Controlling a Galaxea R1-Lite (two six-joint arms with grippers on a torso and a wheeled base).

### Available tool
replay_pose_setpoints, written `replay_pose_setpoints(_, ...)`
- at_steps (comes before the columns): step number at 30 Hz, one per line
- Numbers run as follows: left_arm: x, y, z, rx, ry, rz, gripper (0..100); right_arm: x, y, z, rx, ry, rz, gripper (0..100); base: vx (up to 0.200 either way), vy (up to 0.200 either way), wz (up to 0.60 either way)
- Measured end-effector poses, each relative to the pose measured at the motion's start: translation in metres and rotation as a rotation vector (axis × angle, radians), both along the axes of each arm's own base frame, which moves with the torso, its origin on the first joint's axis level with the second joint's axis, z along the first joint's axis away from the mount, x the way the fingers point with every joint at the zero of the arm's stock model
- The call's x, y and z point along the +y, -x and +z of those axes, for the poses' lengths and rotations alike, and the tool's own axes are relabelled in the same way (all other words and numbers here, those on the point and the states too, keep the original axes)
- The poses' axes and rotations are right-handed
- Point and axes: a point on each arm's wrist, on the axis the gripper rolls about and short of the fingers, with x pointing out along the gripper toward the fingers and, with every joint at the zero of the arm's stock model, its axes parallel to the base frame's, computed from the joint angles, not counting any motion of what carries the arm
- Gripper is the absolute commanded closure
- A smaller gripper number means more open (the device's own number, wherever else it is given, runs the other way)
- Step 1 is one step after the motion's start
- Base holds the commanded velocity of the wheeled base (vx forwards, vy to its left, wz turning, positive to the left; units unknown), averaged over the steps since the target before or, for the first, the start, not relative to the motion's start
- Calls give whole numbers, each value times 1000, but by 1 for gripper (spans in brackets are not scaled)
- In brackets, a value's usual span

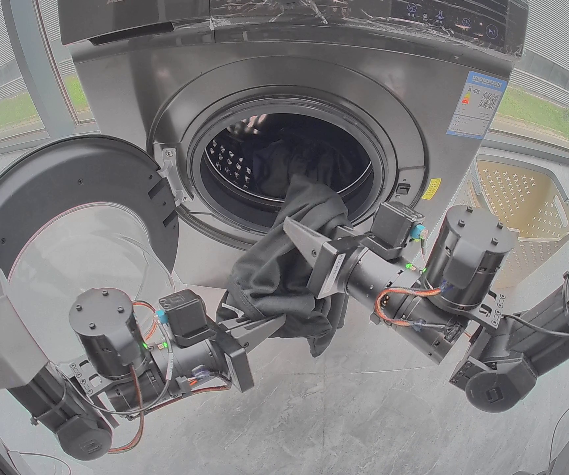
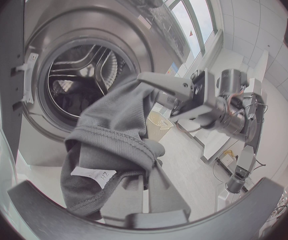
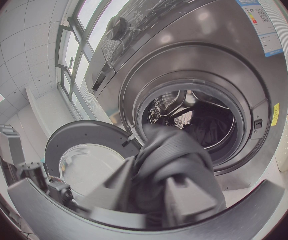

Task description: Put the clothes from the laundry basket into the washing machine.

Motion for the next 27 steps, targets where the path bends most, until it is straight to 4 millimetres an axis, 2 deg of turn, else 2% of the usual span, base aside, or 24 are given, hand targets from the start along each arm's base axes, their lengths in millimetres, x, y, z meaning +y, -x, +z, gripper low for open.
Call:
replay_pose_setpoints(5, 3, 3, 13, -53, 42, 35, 100, -5, 3, -10, 25, 30, -3, 0, 0, 0, 0)
replay_pose_setpoints(11, 3, -3, 23, -87, 77, 86, 100, -17, 11, -22, 61, 77, -16, 0, 0, 0, 0)
replay_pose_setpoints(19, 5, -18, 24, -103, 91, 168, 100, -37, 16, -32, 78, 131, -51, 0, 0, 0, 0)
replay_pose_setpoints(27, 5, -21, 28, -117, 102, 181, 100, -47, 21, -45, 98, 175, -61, 0, 0, 0, 0)
